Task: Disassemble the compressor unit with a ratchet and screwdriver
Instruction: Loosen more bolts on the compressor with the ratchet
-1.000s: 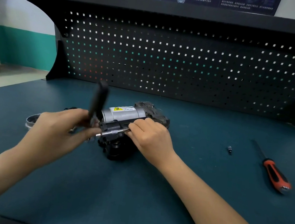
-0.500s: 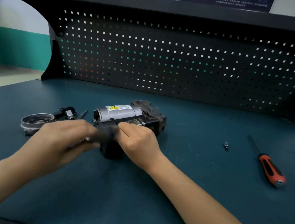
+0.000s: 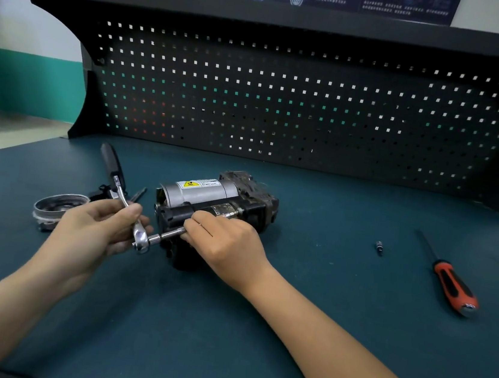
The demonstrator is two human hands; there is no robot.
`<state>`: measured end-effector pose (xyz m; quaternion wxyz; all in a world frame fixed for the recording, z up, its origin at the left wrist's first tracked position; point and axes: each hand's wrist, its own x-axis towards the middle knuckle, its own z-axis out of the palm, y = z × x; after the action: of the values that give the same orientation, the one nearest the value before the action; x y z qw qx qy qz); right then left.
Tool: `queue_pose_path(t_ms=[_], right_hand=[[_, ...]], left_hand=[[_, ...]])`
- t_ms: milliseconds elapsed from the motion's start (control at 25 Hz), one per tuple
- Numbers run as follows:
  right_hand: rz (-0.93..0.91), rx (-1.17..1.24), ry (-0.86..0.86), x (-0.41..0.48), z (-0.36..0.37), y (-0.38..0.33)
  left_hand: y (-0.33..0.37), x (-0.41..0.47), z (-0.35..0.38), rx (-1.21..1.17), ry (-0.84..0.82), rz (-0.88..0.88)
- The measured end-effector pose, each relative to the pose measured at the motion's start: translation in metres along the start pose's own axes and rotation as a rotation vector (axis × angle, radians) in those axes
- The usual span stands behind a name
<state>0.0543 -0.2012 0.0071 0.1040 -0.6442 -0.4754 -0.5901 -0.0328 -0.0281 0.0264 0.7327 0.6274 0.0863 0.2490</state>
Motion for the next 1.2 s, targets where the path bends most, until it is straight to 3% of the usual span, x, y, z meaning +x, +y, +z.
queue_pose_path(t_ms=[80, 160, 240, 320, 360, 400, 440, 560, 640, 720, 1000, 1200], right_hand=[[-0.005, 0.028, -0.022, -0.002, 0.003, 0.000], [-0.007, 0.083, -0.035, -0.003, 0.005, 0.001], [-0.001, 0.137, -0.037, 0.000, 0.004, 0.002], [0.016, 0.174, -0.034, 0.002, 0.003, 0.003], [0.023, 0.190, -0.039, 0.003, 0.002, 0.004], [0.027, 0.198, -0.044, 0.002, 0.001, 0.005], [0.033, 0.198, -0.046, 0.001, 0.000, 0.004], [0.061, 0.223, -0.044, -0.001, -0.002, 0.000], [0.069, 0.242, -0.054, 0.001, -0.003, -0.001], [0.089, 0.265, -0.083, 0.004, -0.005, 0.000], [0.141, 0.320, -0.189, 0.012, -0.004, -0.009], [0.163, 0.343, -0.216, 0.016, -0.009, -0.003]], left_hand=[[-0.004, -0.002, -0.001, 0.033, -0.023, 0.034], [-0.002, -0.008, -0.001, 0.178, -0.059, 0.214], [0.003, -0.014, -0.003, 0.512, -0.120, 0.672], [0.007, -0.020, -0.006, 0.869, -0.338, 1.170], [0.005, -0.020, -0.008, 0.974, -0.419, 1.312], [0.002, -0.020, -0.008, 0.999, -0.406, 1.330], [0.002, -0.021, -0.006, 0.941, -0.315, 1.205], [0.004, -0.016, 0.005, 0.425, -0.002, 0.528], [0.007, -0.003, 0.007, 0.122, 0.022, 0.118], [0.011, 0.002, 0.008, -0.023, 0.011, -0.098], [0.007, 0.002, 0.008, -0.163, 0.022, -0.331], [0.006, 0.000, 0.011, -0.242, 0.032, -0.353]])
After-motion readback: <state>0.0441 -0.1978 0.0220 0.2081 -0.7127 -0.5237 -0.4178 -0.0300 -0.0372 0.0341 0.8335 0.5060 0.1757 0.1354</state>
